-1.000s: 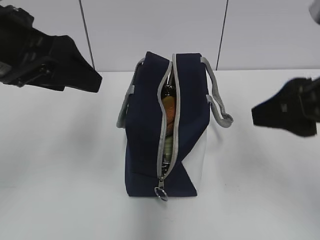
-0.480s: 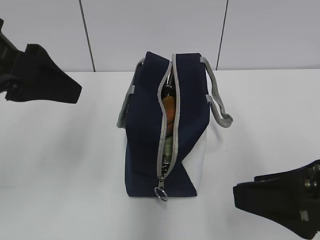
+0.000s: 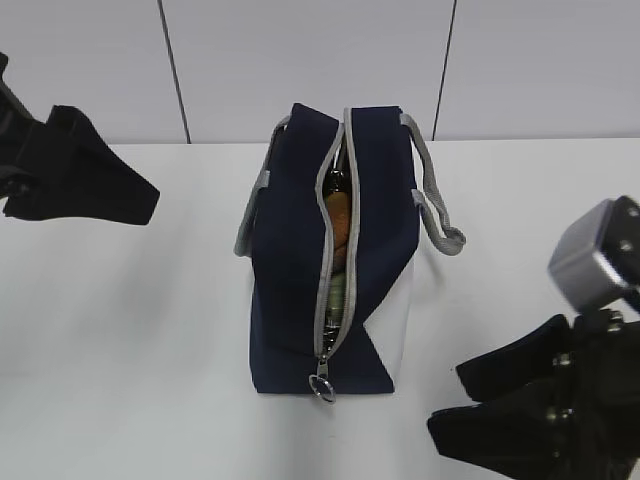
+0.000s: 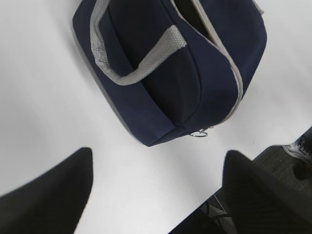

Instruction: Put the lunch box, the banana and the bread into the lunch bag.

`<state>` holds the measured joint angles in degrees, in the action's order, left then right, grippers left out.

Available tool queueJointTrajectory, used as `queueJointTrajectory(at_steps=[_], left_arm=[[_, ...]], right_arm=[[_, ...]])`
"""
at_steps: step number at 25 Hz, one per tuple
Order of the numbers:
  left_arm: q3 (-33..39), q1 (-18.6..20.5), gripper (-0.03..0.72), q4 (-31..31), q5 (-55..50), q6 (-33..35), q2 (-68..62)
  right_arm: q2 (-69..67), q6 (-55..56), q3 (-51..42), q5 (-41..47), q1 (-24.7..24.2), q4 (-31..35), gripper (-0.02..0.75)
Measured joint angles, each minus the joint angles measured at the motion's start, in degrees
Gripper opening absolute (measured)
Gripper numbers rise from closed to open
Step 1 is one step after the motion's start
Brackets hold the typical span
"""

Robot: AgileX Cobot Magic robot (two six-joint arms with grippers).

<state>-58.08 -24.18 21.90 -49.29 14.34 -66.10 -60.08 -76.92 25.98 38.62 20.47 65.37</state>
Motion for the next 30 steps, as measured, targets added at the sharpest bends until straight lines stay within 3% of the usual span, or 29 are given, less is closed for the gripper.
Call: queueJointTrajectory(at_steps=[2, 7, 10, 14, 24, 30], left_arm=[[0.0, 0.0, 0.542, 0.0, 0.0, 0.0, 0.0], [0.0, 0.0, 0.542, -0.2, -0.6, 0.0, 0.0], [0.0, 0.0, 0.542, -0.7, -1.1, 0.0, 0.0], [0.0, 0.0, 0.54, -1.5, -1.6, 0.0, 0.0], [0.0, 0.0, 0.54, -1.8, -2.4, 0.0, 0.0], [0.0, 0.0, 0.54, -1.9, -2.4, 0.0, 0.0]], right_arm=[[-5.5, -10.7, 0.0, 0.0, 0.0, 4.5, 0.433], [-19.1, -33.7, 0.0, 0.7, 0.0, 24.2, 0.433], [-26.8, -43.3, 0.6, 3.1, 0.0, 30.7, 0.433], [-35.8, -49.2, 3.2, 8.2, 0.0, 32.7, 0.433], [-44.1, -53.8, 9.0, 9.4, 0.0, 34.8, 0.433], [-44.5, -55.3, 9.3, 10.1, 0.0, 35.2, 0.359]])
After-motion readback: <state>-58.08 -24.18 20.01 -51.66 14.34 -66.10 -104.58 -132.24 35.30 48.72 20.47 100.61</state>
